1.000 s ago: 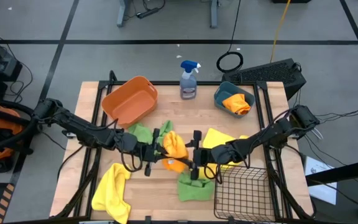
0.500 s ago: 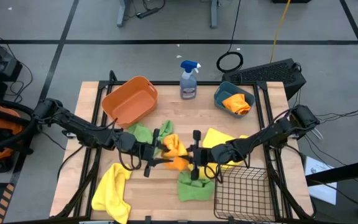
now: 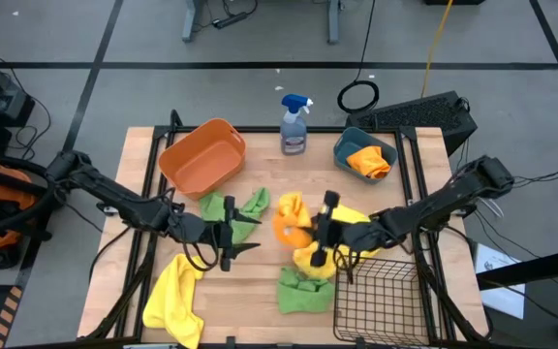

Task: Sort microfiber towel by color & place in baskets
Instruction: Put the orange microfiber towel into the blue bin

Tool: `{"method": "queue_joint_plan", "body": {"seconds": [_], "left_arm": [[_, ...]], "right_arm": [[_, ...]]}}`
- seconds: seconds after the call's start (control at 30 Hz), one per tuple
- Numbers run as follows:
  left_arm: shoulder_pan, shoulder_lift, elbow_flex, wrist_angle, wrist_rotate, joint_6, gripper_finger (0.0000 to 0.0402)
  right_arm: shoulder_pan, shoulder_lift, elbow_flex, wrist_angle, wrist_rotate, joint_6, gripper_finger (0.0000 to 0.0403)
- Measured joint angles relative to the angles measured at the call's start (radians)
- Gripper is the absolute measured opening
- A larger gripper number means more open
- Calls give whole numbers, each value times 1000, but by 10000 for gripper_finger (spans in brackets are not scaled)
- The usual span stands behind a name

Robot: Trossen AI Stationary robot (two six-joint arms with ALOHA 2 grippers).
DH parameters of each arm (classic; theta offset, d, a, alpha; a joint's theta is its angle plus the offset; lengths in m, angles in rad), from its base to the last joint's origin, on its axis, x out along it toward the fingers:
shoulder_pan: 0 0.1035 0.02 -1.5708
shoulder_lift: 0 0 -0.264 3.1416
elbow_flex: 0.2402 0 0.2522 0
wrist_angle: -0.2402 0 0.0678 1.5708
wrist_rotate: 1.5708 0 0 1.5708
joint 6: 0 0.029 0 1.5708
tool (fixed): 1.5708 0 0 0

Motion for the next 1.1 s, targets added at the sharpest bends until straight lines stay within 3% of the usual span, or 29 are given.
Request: {"method": "queue_joint_plan", "body": {"seconds": [0.23, 0.43, 0.53, 0.8, 1.1], "left_arm": [[-1, -4, 0, -10, -19, -5, 270], [-1, -4, 0, -10, -19, -5, 270], [-1, -4, 0, -12, -19, -5, 270], [-1, -4, 0, -13, -18, -6, 270], [-1, -4, 0, -13, -15, -7, 270]], "right_arm": [[-96, -159, 0, -389, 250, 96, 6], [-336, -261, 0, -706, 252, 313, 6], [-488, -270, 0, -776, 182, 331, 6], [-886, -197, 0, -784, -161, 248, 6], [-1135, -36, 0, -720, -488, 178, 6]]}}
